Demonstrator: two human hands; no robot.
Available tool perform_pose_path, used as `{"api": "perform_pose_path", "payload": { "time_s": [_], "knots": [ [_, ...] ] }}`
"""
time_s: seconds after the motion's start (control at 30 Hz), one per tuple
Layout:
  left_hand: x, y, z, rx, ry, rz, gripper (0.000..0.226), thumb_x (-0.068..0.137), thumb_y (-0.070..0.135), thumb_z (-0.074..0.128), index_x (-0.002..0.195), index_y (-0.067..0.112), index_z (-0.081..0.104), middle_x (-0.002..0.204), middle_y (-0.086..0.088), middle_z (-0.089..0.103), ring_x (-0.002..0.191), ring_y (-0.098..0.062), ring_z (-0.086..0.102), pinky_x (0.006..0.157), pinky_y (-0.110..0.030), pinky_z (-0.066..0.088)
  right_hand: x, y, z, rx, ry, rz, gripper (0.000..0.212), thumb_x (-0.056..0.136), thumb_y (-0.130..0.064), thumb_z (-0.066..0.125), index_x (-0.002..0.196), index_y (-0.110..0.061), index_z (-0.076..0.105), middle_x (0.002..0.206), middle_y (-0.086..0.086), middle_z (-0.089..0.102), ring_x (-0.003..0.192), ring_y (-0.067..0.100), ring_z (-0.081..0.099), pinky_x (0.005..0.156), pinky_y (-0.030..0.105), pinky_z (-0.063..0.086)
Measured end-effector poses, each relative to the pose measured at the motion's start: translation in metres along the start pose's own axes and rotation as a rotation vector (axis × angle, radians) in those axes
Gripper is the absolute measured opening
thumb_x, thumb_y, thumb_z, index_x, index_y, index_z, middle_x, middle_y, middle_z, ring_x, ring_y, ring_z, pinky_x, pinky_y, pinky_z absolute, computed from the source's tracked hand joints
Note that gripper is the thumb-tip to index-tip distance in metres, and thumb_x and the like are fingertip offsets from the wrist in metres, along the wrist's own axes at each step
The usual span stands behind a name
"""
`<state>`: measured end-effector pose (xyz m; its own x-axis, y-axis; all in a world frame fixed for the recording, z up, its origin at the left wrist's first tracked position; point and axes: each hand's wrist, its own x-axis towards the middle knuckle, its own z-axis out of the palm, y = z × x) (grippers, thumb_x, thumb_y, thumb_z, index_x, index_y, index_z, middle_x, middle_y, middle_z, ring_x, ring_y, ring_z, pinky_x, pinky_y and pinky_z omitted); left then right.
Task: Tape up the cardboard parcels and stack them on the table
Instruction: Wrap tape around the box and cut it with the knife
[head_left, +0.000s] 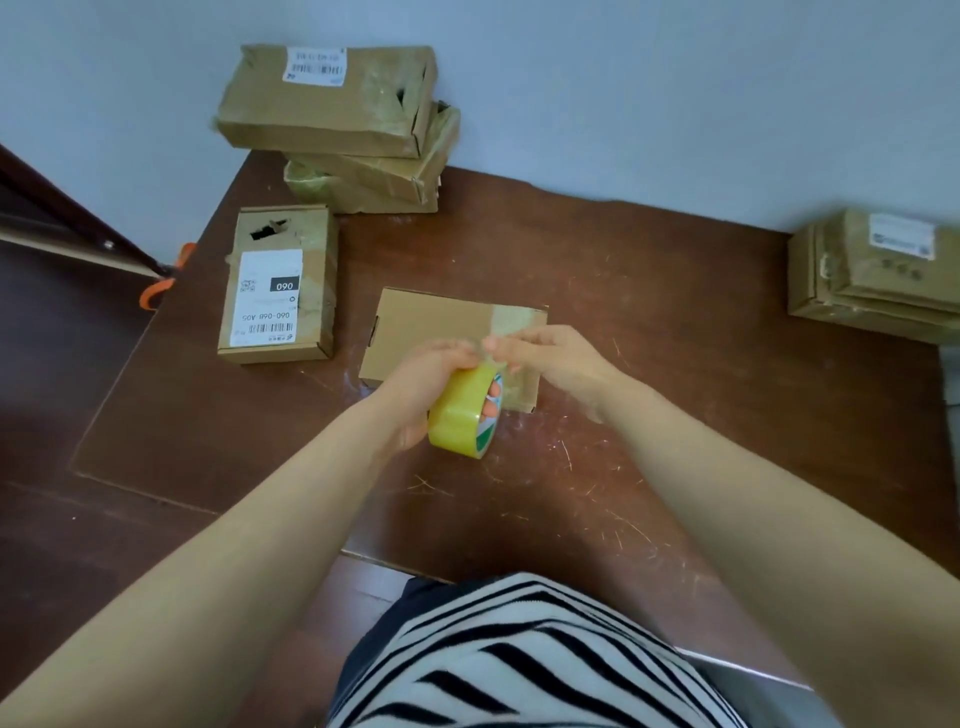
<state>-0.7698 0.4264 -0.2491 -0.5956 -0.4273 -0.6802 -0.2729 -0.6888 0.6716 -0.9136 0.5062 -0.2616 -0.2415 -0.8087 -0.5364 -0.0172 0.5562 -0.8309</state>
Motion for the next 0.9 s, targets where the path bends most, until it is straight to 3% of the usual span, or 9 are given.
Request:
{"api": "perform_pose_path", "payload": {
  "time_s": [0.13,0.23,0.3,0.4,0.47,0.53,0.67,0.73,0.9],
  "knots": [
    [0.002,0.004,0.012,0.029,-0.016,0.073,0.014,0.093,0.000,0.049,0.086,0.012,0.046,0.059,-0.008,0.066,0.049,-0.021,0.063,0.045,-0.027,0.052,-0.011,-0.001,-0.001,0.082,0.146,-0.095,0.005,0.081,-0.017,0.073,0.081,-0.014,0.070,0.075,-0.006,0.067,0.064,-0.005,0.061,0.061,0.009,0.046],
    [0.004,0.007,0.025,0.010,-0.052,0.139,0.010,0.096,0.002,0.048,0.099,0.009,0.042,0.057,-0.005,0.067,0.047,-0.016,0.063,0.042,-0.025,0.051,-0.015,-0.007,-0.005,-0.054,0.343,-0.187,0.009,0.085,-0.012,0.068,0.077,-0.013,0.066,0.070,-0.006,0.062,0.065,0.005,0.057,0.065,0.023,0.049],
    [0.006,0.011,0.030,0.020,-0.088,0.141,0.035,0.097,0.006,0.048,0.125,0.021,0.033,0.061,-0.005,0.069,0.049,-0.019,0.065,0.044,-0.029,0.053,-0.017,-0.011,-0.006,-0.115,0.430,-0.228,0.013,0.087,-0.012,0.066,0.074,-0.015,0.064,0.063,-0.008,0.059,0.058,0.009,0.056,0.067,0.030,0.049],
    [0.007,0.021,0.030,0.092,-0.134,0.092,0.083,0.096,0.014,0.054,0.149,0.038,-0.006,0.079,-0.006,0.074,0.059,-0.022,0.068,0.052,-0.036,0.057,-0.018,-0.014,-0.008,-0.159,0.506,-0.268,0.012,0.087,-0.013,0.065,0.076,-0.016,0.065,0.059,-0.013,0.057,0.055,0.005,0.056,0.065,0.028,0.049],
    [0.007,0.025,0.032,0.208,-0.103,0.141,0.072,0.096,0.015,0.055,0.149,0.034,0.009,0.086,-0.009,0.071,0.061,-0.018,0.068,0.054,-0.031,0.057,-0.018,-0.015,-0.009,-0.126,0.512,-0.278,0.012,0.087,-0.012,0.065,0.076,-0.017,0.065,0.060,-0.013,0.058,0.053,0.002,0.055,0.064,0.025,0.047],
    [0.009,0.027,0.034,0.328,-0.003,0.212,0.049,0.095,0.016,0.057,0.134,0.029,0.031,0.091,-0.008,0.065,0.066,-0.014,0.065,0.058,-0.024,0.052,-0.018,-0.019,-0.011,-0.108,0.497,-0.292,0.016,0.087,-0.010,0.065,0.074,-0.020,0.065,0.065,-0.009,0.061,0.059,0.004,0.055,0.067,0.026,0.048],
    [0.010,0.031,0.036,0.247,0.034,0.225,0.015,0.095,0.028,0.057,0.102,0.022,0.044,0.092,-0.006,0.064,0.079,-0.019,0.064,0.070,-0.034,0.053,-0.019,-0.027,-0.014,-0.095,0.469,-0.322,0.023,0.088,-0.014,0.066,0.072,-0.030,0.066,0.069,-0.012,0.064,0.065,0.004,0.059,0.068,0.021,0.048],
    [0.008,0.033,0.038,0.189,0.009,0.266,0.016,0.098,0.028,0.050,0.100,0.013,0.046,0.077,-0.005,0.069,0.067,-0.017,0.068,0.060,-0.030,0.057,-0.019,-0.029,-0.013,-0.117,0.478,-0.317,0.018,0.088,-0.016,0.066,0.074,-0.028,0.068,0.071,-0.012,0.066,0.068,0.005,0.061,0.068,0.017,0.046],
    [0.006,0.033,0.044,0.165,0.070,0.292,0.019,0.102,0.027,0.041,0.103,0.008,0.045,0.082,-0.015,0.067,0.066,-0.026,0.066,0.066,-0.036,0.056,-0.017,-0.029,-0.007,0.027,0.551,-0.299,0.013,0.085,-0.015,0.070,0.078,-0.025,0.073,0.075,-0.012,0.067,0.062,-0.002,0.062,0.063,0.012,0.047]
  ]
}}
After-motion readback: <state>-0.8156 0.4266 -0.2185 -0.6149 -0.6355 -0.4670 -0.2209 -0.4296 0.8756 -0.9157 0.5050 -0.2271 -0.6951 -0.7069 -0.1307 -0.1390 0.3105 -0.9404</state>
